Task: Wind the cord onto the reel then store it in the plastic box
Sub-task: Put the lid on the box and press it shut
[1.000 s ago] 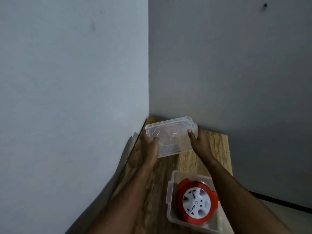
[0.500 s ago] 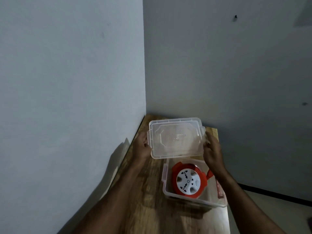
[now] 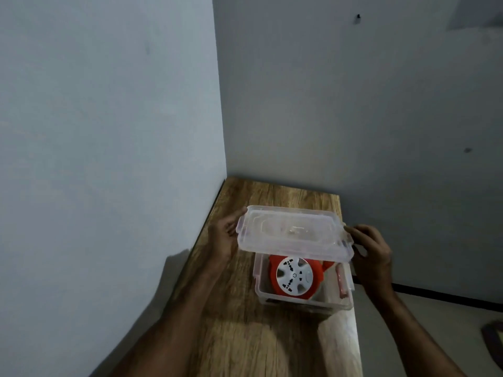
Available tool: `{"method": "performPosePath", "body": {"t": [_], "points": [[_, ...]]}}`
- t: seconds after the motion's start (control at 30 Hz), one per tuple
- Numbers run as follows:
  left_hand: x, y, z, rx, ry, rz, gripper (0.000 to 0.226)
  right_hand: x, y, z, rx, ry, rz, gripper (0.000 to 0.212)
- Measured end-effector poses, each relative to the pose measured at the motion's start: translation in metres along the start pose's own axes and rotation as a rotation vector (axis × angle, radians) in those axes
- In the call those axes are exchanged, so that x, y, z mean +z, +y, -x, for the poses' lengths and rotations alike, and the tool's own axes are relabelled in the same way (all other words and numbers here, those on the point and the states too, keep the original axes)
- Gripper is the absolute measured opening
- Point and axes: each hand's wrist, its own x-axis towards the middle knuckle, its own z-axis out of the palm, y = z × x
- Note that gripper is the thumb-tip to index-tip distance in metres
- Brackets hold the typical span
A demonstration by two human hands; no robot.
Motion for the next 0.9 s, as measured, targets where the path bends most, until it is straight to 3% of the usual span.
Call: {"method": "performPosePath", "body": {"t": [0.13,0.2,0.3,0.53,0.9], "points": [[0.013,0.007,0.006,-0.101,0.065,-0.024,0.019,-0.011,-0.004,0.003,0.087,0.03,-0.06,0.035],[0.016,0.011,0.009,-0.1,0.057,-0.208,0.029,-0.014,-0.005,0.005,0.151,0.032,-0.089,0.034],[0.02,0.013,0.013,-0.072,0.001,-0.288,0.028,-0.014,-0.003,0.009,0.242,0.029,-0.087,0.03],[0.024,-0.001,0.031,-0.202,-0.101,-0.537,0.029,-0.001,0.005,0.027,0.514,-0.134,-0.001,0.033],[0.043,-0.029,0.045,-0.328,-0.2,-0.555,0.027,0.002,0.009,0.046,0.592,-0.204,0.132,0.023]]}}
